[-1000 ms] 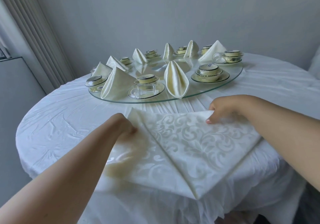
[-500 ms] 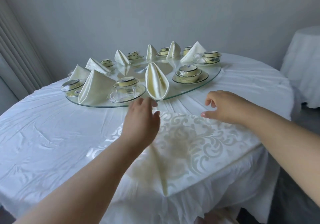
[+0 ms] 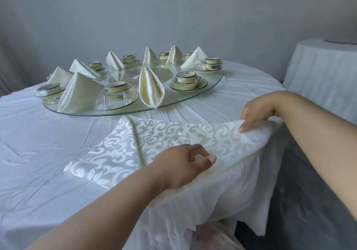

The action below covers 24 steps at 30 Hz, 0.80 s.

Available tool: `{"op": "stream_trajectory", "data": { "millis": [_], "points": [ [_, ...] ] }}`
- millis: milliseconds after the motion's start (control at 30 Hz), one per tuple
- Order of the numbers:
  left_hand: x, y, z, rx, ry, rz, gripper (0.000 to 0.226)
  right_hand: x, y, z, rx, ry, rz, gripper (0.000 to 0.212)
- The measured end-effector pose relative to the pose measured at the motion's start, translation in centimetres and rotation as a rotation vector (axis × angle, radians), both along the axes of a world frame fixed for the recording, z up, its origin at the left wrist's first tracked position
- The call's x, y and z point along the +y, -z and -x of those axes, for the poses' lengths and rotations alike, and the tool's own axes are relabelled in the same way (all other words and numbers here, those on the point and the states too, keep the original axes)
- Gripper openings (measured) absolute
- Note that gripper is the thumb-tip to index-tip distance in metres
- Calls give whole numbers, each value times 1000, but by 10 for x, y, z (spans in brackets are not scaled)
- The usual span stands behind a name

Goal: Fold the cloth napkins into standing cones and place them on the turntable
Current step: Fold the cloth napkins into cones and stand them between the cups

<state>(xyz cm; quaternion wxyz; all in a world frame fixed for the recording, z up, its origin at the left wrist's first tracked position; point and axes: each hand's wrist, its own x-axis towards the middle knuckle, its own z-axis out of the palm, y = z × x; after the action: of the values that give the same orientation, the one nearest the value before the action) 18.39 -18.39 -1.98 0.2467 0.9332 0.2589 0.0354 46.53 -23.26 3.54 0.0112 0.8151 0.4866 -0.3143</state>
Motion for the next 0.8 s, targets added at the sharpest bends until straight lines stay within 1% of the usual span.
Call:
{"op": "stream_trajectory", "data": {
  "millis": [33,67,167,233,300,367,433,467,500,533,633,700,767,800],
  "points": [
    [1,1,0,2,-1,6,40,-4,-3,-6,54,6,1,28],
    [2,2,0,6,0,0,39,-7,-3,-11,99,14,9,33],
    [1,4,1,25,7,-49,40,-17,2,-27,234,26,-1,64],
    [0,4,1,32,6,-72,41,-22,3,-33,423,21,-75,79],
    [-1,5,1,39,9,-84,41,-21,1,-32,675,21,-206,82],
    [0,6,3,33,14,-80,41,-11,1,-24,848,47,-374,72],
    [-1,5,4,15,17,-61,44,7,2,-6,965,91,-531,56],
    [-1,4,5,10,18,-58,50,17,1,7,1015,110,-573,46],
    [-2,1,7,8,18,-55,57,28,0,23,1073,133,-590,32],
    [-4,-3,8,-1,18,-39,63,39,-2,38,1130,157,-587,23],
    [-6,-16,23,-74,-8,49,74,73,2,76,1194,180,-474,42],
    [0,-22,41,-141,-42,-44,73,94,9,94,1176,204,-429,51],
    [14,-21,63,-229,-122,-187,68,111,17,105,1185,204,-380,71],
    [21,-19,74,-267,-173,-238,69,117,20,108,1202,169,-342,82]
  ]
}}
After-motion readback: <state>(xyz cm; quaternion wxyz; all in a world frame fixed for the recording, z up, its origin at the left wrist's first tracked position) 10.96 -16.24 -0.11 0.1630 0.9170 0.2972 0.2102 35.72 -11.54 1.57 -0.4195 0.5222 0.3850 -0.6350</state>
